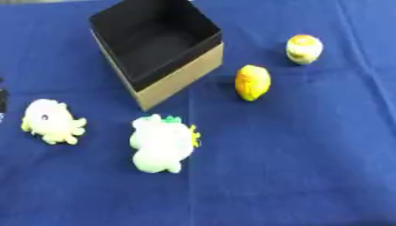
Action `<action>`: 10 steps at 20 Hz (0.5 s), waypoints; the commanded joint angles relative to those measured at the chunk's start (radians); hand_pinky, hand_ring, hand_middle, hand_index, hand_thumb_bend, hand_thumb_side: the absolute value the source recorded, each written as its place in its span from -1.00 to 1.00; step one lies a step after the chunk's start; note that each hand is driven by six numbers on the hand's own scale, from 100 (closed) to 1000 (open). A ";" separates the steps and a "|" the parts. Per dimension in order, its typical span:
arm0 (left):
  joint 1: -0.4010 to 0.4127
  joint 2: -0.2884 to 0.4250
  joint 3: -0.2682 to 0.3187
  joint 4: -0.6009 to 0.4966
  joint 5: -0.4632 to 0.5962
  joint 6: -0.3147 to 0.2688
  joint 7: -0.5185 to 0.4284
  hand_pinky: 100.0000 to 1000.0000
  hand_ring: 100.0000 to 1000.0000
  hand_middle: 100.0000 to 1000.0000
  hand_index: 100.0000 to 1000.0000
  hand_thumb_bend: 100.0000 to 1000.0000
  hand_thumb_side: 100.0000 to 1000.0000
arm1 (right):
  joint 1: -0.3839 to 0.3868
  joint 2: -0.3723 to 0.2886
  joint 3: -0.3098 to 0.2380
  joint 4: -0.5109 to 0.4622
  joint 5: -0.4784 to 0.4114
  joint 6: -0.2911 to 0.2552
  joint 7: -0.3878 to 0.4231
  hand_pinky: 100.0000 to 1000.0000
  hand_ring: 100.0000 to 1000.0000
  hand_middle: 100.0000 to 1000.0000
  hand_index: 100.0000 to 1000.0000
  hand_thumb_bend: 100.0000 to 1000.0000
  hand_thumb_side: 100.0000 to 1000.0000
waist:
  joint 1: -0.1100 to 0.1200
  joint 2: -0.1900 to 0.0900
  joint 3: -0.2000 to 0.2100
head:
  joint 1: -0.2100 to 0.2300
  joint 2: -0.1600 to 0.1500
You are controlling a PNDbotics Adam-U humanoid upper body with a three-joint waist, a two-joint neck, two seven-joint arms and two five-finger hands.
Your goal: Pick up objects on the table and place them in the box.
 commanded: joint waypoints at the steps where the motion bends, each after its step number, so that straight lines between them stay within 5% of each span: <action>1: -0.004 0.033 0.008 -0.017 0.006 -0.002 0.013 0.45 0.20 0.18 0.61 -0.63 -0.09 | 0.002 -0.083 -0.017 -0.015 0.023 -0.004 -0.009 0.50 0.45 0.19 0.28 -0.77 -0.93 | -0.005 -0.013 -0.002 | -0.001 -0.006; 10: 0.000 0.014 0.024 -0.017 0.049 -0.016 0.101 0.44 0.19 0.18 0.61 -0.63 -0.04 | 0.061 -0.297 -0.021 -0.015 0.085 0.051 0.029 0.53 0.50 0.25 0.33 -0.67 -0.89 | -0.017 0.002 -0.002 | -0.001 -0.017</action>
